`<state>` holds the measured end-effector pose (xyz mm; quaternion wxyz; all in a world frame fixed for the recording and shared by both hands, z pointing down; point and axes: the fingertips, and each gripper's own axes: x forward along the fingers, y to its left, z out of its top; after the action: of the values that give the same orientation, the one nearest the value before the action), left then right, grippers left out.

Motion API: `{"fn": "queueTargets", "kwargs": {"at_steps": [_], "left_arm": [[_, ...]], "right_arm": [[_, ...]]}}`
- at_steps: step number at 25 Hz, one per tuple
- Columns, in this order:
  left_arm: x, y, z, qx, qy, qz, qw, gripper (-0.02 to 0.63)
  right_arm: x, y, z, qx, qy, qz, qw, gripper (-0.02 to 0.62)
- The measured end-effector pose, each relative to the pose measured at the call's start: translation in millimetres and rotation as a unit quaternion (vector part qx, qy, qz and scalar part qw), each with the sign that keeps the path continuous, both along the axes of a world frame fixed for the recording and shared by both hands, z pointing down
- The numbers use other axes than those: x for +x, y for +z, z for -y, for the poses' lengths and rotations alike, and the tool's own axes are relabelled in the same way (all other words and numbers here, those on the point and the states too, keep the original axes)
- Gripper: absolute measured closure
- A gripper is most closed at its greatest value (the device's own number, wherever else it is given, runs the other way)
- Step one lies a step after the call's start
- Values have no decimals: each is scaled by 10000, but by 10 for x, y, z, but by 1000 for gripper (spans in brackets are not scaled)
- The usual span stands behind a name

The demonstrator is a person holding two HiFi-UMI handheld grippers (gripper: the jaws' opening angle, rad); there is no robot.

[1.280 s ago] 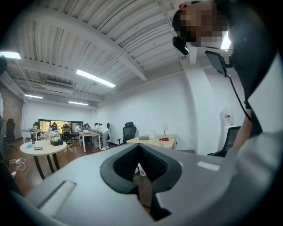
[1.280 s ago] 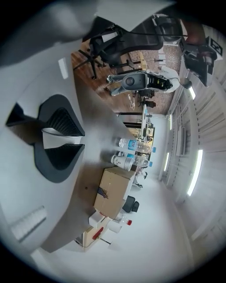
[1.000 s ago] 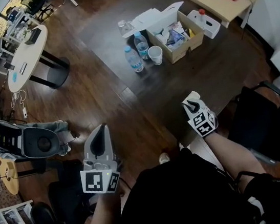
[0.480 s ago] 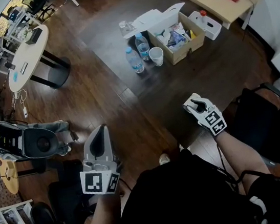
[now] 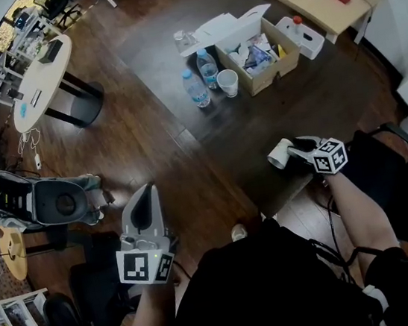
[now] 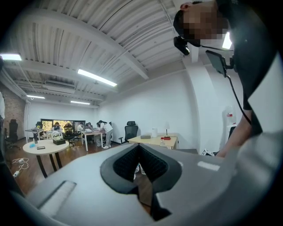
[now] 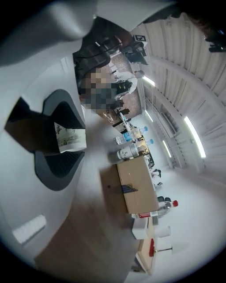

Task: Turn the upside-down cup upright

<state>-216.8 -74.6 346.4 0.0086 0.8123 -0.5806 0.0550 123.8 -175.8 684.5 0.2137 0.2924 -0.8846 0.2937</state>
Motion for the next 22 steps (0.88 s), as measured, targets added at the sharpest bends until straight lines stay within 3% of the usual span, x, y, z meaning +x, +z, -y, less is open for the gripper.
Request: {"fn": "queueTargets", "kwargs": {"at_steps": [10,17,22], "left_arm": [[0,-20,23,-11,-23,60,10000,606],[5,-34,61,-3,-1,39,10000,606],[-6,-14,83,11,25,0,10000,606]], "right_arm": [[-182,28,57,-288,-154,321,9989,442],[-266,-40,66,76,-230,-65,9997,466],[-386,-170,50,588,-492,-587,9953,474]]}}
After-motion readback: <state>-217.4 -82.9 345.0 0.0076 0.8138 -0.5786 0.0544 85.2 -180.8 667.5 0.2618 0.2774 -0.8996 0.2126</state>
